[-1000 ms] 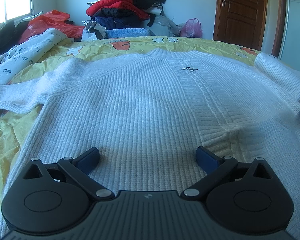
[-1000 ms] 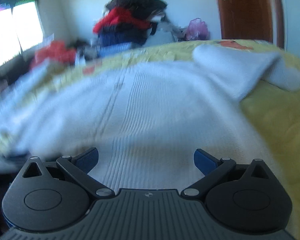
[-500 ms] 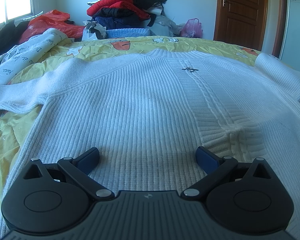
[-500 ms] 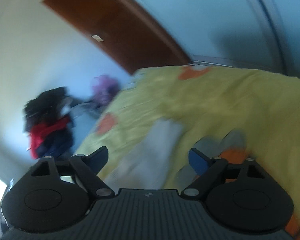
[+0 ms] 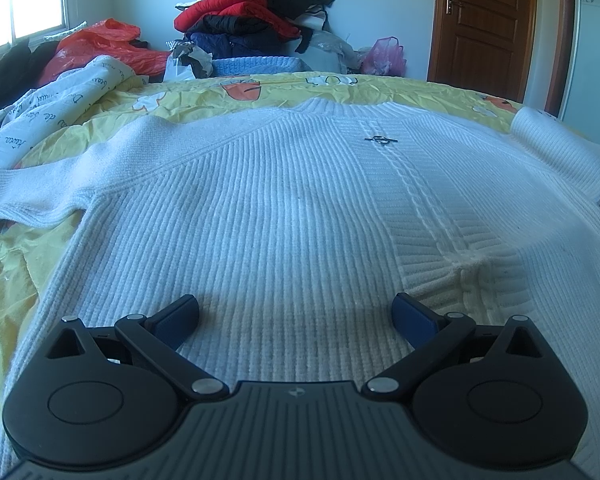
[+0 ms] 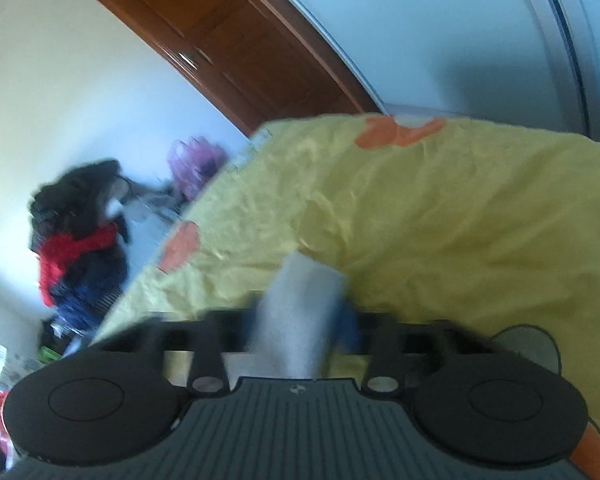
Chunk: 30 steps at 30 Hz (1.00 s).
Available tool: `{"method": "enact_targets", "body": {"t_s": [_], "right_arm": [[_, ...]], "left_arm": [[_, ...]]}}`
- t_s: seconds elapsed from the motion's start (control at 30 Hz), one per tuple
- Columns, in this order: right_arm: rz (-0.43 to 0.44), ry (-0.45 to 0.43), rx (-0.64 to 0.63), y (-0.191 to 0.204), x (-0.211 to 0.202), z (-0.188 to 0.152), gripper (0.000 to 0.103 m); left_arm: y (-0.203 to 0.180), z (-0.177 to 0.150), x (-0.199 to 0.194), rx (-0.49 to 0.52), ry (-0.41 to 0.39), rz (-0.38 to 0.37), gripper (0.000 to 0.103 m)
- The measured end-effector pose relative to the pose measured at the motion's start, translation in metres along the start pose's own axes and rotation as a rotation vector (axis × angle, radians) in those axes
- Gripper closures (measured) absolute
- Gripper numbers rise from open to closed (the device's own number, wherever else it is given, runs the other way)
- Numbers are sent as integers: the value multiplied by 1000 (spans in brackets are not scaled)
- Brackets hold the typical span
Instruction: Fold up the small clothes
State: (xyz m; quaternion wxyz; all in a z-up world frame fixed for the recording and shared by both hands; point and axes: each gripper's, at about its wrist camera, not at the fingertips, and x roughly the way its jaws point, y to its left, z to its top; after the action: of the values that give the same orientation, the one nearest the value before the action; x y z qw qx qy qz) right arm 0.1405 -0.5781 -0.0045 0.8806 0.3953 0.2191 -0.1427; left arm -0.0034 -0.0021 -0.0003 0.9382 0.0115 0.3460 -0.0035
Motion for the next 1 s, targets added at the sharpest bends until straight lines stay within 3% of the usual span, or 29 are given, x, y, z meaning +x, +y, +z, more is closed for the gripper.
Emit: {"method": "enact_targets", "body": {"t_s": [0.2,0.47,0.6,0.7,0.8,0.93,1.0], "right_arm": [[41,-73,-39,24,-25,4,87],[311,-247,-200,140,-108,43,87],[479,-248,-301,202,-146,36,87],[593,-183,-368,237,-158,2,87],[664,-50,-461,263,-148,-60,87],[619,180,-552,267,-105,-166,87],[545,274,-609,265,-77,-217,87]], "left_arm": [[0,0,0,-1,0,0,0],[0,0,0,-3,-1,-2,0],[-1,0,0,-5,-2,-4,0],[-3,1,1,-7,-3,-7,0],[-4,2,1,-8,-3,-8,0],[-3,2,1,-8,-3,-8,0],[-5,2,1,-7,-3,-8,0]]}}
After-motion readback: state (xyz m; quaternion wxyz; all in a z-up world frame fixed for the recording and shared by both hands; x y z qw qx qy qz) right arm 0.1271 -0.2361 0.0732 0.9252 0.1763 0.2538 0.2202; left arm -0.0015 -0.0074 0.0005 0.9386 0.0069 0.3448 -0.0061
